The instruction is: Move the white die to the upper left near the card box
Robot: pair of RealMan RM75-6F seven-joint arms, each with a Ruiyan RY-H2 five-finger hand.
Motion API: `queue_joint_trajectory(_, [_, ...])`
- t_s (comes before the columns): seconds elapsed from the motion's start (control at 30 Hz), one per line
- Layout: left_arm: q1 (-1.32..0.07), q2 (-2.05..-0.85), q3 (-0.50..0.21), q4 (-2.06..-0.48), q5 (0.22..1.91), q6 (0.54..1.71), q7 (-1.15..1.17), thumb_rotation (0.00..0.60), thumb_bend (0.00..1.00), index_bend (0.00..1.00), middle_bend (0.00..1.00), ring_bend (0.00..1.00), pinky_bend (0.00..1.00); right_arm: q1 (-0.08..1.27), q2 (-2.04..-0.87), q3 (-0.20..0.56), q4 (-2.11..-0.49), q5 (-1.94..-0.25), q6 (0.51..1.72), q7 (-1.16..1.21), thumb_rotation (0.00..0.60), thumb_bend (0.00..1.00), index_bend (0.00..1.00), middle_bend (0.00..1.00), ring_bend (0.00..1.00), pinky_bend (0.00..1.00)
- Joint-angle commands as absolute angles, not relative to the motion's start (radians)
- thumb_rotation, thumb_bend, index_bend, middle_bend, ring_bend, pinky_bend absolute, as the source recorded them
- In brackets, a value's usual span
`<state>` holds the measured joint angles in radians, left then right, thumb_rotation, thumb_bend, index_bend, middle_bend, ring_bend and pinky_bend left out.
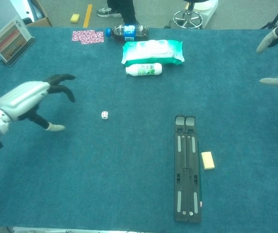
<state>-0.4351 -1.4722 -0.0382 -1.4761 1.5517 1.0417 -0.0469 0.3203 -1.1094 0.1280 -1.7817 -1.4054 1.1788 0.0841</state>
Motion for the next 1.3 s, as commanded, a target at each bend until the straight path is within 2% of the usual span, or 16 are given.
queue_joint_trajectory(0.03, [-0.469,-1.499,-0.044,-1.45,1.544,1.008,-0.061,0.6,0.05,0.35,0.04,0.0,0.19,0.32,-1.108,0.125,-1.779,-1.405,1.18,0.089,0.6,0.0,0.43,0.37,0.29,0.48])
queue_joint_trajectory(0.37, [-0.536,-1.544,-0.063,-1.383,1.53,0.971,-0.105,0.6,0.15,0.37,0.04,0.0,0.19,0.315,-1.11,0.116,-1.76,-1.402,1.186,0.112,0.6,0.0,0.43,0.37,0.29,0.48])
queue_joint_trajectory(0.67, [-0.566,-1.589,-0.06,-1.329,1.534,0.98,-0.117,0.6,0.15,0.4,0.02,0.0,0.16,0.315,-1.112,0.112,-1.752,-1.4,1.189,0.12,0.6,0.0,0.43,0.37,0.29,0.48])
queue_joint_trajectory(1.3, [-0.665,-1.638,-0.059,-1.275,1.495,0.873,-0.131,0.6,0.18,0.42,0.0,0.0,0.14,0.316,-1.116,0.106,-1.737,-1.393,1.187,0.137,0.6,0.0,0.43,0.37,0.29,0.48])
